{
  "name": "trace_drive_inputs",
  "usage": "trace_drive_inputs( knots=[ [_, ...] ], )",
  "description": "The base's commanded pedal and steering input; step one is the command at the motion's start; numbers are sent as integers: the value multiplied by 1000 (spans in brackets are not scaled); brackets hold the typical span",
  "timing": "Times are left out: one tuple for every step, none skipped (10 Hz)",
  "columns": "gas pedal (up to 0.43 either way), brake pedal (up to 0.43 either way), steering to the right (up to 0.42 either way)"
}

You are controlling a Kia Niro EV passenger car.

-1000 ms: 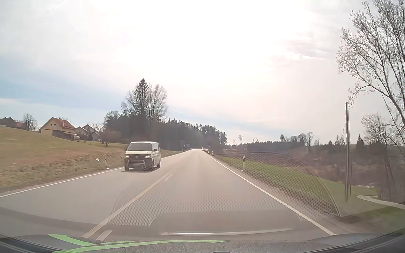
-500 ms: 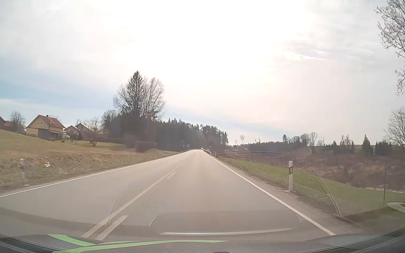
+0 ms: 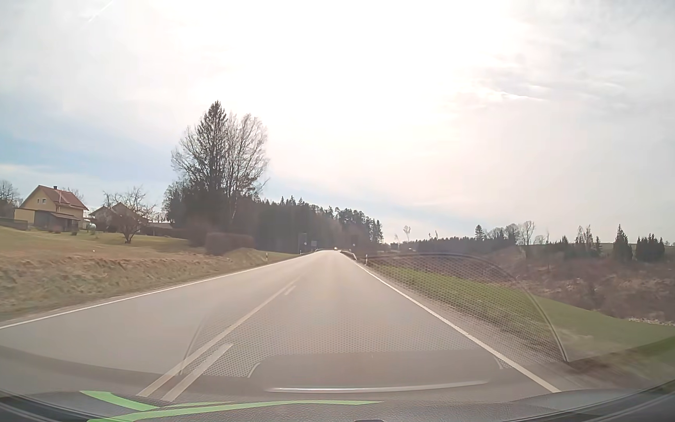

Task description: Follow the waypoints while adhering to traffic rules and regulations

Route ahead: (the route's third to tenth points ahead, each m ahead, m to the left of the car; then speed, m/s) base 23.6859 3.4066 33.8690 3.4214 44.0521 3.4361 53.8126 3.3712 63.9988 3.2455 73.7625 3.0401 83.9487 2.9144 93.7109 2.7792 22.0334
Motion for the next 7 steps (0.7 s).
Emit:
trace_drive_inputs(
  knots=[
    [280,0,1],
    [280,0,1],
    [280,0,1],
    [280,0,1],
    [280,0,2],
    [280,0,2],
    [280,0,2]
  ],
)
